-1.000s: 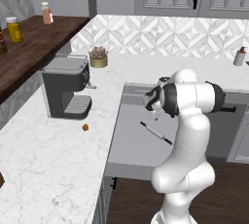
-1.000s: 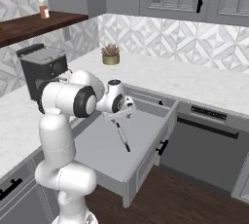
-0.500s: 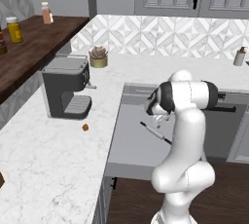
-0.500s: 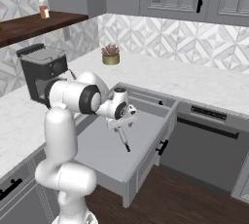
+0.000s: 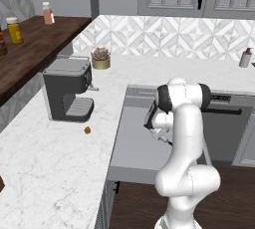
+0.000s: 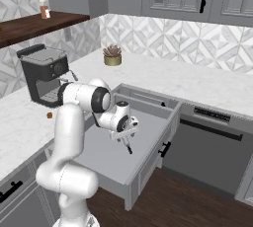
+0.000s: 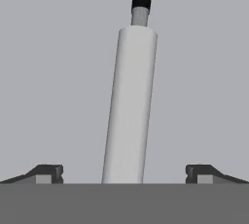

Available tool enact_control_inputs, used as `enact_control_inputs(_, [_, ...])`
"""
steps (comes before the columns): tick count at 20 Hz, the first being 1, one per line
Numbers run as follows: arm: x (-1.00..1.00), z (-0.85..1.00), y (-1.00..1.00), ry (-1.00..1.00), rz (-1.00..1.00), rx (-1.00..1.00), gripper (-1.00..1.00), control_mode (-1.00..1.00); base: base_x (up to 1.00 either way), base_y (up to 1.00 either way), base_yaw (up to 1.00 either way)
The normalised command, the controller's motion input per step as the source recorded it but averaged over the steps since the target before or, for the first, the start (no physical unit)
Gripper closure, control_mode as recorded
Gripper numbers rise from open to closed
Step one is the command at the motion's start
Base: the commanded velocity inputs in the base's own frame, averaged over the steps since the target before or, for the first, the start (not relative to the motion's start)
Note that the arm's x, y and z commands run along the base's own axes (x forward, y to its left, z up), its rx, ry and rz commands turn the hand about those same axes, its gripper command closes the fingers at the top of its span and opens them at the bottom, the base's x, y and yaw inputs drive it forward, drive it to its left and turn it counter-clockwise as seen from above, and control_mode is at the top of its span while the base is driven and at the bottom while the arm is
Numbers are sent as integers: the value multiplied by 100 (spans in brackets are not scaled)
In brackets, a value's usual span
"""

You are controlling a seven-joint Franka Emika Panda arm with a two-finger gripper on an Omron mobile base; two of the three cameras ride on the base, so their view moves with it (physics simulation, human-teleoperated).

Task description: Pick the rolling pin from the drawer and place it on the counter.

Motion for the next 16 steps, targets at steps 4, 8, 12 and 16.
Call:
enact_control_inputs(4, [48, -63, 0, 0, 0, 0, -100, -100, 0, 0, 0])
enact_control_inputs(8, [11, -58, 0, 0, 0, 1, -100, -100, 0, 0, 0])
enact_control_inputs(12, [0, -3, 0, 1, 0, 1, 100, -100, 0, 0, 0])
enact_control_inputs(16, [0, 1, 0, -1, 0, 0, 100, -100, 0, 0, 0])
